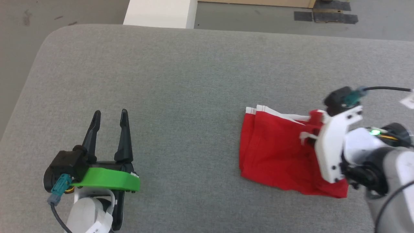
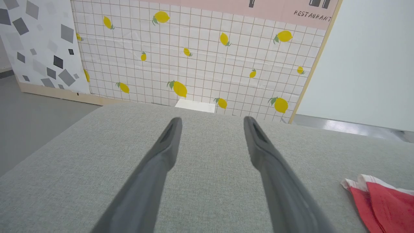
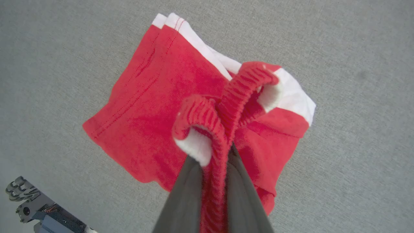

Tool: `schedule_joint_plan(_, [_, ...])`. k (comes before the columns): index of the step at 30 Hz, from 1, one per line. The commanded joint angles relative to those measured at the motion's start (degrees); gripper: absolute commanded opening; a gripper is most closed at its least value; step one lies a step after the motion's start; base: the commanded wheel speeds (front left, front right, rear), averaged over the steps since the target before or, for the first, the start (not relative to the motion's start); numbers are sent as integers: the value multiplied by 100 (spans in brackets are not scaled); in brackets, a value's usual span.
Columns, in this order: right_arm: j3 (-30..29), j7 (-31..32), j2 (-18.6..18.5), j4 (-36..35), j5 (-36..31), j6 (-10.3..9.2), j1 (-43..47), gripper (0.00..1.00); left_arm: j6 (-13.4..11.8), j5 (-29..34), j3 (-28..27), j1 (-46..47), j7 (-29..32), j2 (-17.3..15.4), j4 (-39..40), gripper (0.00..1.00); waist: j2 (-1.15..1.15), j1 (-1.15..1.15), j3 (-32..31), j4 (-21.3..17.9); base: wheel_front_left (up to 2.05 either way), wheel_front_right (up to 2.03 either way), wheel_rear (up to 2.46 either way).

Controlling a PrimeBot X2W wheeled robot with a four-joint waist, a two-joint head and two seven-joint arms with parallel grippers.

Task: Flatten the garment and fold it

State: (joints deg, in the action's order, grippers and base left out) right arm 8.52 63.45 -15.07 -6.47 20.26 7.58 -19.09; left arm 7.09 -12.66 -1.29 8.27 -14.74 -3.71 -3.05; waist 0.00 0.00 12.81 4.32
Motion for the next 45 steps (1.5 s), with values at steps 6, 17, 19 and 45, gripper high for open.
schedule_joint_plan(6, [349,-392,379,633,51,-9,-315,0,38,-26,31,1,-26,33,3,100,0,0,34,126,0,0,0])
schedule_joint_plan(17, [595,-1257,807,1839,-272,-9,-688,0,39,-58,70,62,-26,47,-11,100,0,0,214,259,0,0,0])
schedule_joint_plan(19, [619,-1390,866,2041,-300,-9,-721,0,39,-64,79,82,-26,48,-33,100,0,0,249,280,0,0,0])
schedule_joint_plan(45, [868,-1692,677,551,-211,-9,-620,100,39,11,152,-198,-26,-48,-134,100,0,0,-376,-317,0,0,0])
